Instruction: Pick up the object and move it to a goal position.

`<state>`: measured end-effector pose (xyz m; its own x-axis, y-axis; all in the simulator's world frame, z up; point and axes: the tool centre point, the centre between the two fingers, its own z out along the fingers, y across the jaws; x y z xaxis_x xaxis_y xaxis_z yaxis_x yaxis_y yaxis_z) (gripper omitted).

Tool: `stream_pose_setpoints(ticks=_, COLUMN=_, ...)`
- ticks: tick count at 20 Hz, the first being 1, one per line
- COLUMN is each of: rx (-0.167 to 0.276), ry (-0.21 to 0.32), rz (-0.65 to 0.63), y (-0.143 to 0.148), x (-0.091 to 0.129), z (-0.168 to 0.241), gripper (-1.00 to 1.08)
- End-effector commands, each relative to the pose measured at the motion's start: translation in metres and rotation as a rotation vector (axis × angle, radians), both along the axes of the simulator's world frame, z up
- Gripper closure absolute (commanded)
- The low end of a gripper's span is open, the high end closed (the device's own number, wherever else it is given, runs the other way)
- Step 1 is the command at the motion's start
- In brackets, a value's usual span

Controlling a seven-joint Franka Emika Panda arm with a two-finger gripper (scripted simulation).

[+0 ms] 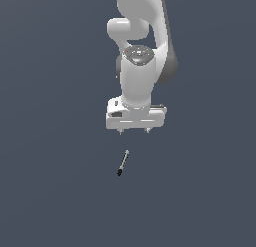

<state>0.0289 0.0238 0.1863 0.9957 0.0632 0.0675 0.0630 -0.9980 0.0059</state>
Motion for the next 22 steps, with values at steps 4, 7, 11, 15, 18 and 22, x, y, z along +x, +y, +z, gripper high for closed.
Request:
stream_pose_setpoints(ticks=4, rx=0.008, ry=0.015, rz=-0.085, y=-0.009, x=0.015, z=-0.024, gripper=-0.92)
stream_pose_setpoints(ticks=7, rx=0.012, ry=0.025, rz=-0.149, y=-0.016, x=0.026, z=-0.042, gripper=-0.92)
stream_pose_setpoints(ticks=11, rx=0.016, ry=0.041, rz=-0.241, y=-0.026, x=0.04, z=-0.071, gripper=-0.92)
stream_pose_setpoints(ticks=15, rx=0.017, ry=0.052, rz=-0.314, y=-0.034, x=0.049, z=-0.095, gripper=-0.92)
stream_pose_setpoints(ticks=18, rx=0.016, ry=0.059, rz=-0.354, y=-0.039, x=0.053, z=-0.108, gripper=-0.92)
stream_pose_setpoints(ticks=22, rx=0.016, ry=0.064, rz=-0.39, y=-0.043, x=0.057, z=-0.121, gripper=-0.92)
